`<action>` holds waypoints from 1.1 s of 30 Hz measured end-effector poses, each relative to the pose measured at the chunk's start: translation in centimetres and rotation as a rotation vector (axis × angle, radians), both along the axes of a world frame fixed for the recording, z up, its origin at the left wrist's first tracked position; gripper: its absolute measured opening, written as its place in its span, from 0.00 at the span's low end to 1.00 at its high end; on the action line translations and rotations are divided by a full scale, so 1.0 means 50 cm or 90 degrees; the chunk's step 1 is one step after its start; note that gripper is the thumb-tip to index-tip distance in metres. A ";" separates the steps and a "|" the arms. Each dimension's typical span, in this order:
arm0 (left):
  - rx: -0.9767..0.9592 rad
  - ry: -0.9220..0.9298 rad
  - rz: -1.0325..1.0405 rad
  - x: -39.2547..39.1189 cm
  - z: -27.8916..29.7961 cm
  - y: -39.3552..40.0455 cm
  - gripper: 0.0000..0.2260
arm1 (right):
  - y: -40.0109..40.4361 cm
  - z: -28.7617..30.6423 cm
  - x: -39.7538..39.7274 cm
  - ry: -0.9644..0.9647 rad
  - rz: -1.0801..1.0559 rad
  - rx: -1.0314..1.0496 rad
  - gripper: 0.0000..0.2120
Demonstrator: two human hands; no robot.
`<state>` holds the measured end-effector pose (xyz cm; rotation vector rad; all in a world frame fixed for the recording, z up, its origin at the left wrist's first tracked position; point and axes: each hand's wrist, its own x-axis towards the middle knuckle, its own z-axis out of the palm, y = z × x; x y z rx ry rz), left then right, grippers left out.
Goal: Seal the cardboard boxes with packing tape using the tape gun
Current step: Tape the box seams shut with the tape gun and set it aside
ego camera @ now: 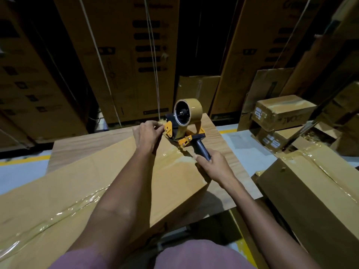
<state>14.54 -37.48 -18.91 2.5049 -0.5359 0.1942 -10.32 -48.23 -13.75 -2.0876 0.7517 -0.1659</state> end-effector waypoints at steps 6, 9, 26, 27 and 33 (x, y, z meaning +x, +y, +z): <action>0.030 0.029 0.003 0.014 -0.008 -0.002 0.18 | -0.011 -0.008 -0.081 0.054 0.017 -0.068 0.09; 0.050 0.025 0.009 0.004 -0.005 -0.005 0.20 | -0.011 -0.014 -0.092 0.083 0.004 -0.040 0.07; 0.171 0.133 -0.019 -0.097 0.000 0.002 0.29 | -0.023 0.006 -0.040 0.081 0.000 -0.021 0.08; 0.172 0.139 -0.021 -0.096 0.003 0.001 0.28 | -0.021 0.008 -0.042 0.083 0.008 -0.032 0.09; 0.177 0.165 -0.022 -0.104 0.013 0.004 0.31 | -0.027 -0.004 -0.105 0.116 0.011 -0.051 0.09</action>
